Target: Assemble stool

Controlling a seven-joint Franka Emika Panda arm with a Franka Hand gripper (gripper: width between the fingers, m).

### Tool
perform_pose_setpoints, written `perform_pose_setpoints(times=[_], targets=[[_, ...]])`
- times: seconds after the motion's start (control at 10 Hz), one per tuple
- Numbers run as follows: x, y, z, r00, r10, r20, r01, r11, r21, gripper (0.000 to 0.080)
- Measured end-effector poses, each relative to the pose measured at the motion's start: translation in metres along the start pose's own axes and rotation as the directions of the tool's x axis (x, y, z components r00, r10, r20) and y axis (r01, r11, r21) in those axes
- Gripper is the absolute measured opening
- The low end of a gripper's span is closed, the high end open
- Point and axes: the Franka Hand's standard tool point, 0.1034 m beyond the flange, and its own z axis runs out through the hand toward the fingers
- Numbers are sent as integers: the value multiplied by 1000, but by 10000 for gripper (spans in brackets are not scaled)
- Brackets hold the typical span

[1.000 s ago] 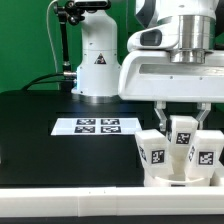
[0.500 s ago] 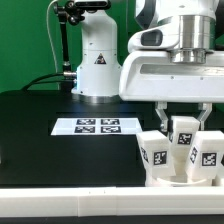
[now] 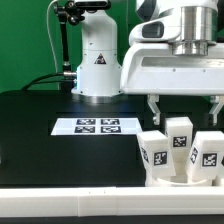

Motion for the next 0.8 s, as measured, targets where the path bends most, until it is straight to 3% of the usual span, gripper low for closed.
perform_pose_setpoints(times=[0.4, 0.8], targets=[[15, 7, -18, 999, 8, 32, -8, 1000, 4, 649], [15, 8, -18, 999, 10, 41, -10, 1000, 2, 649]])
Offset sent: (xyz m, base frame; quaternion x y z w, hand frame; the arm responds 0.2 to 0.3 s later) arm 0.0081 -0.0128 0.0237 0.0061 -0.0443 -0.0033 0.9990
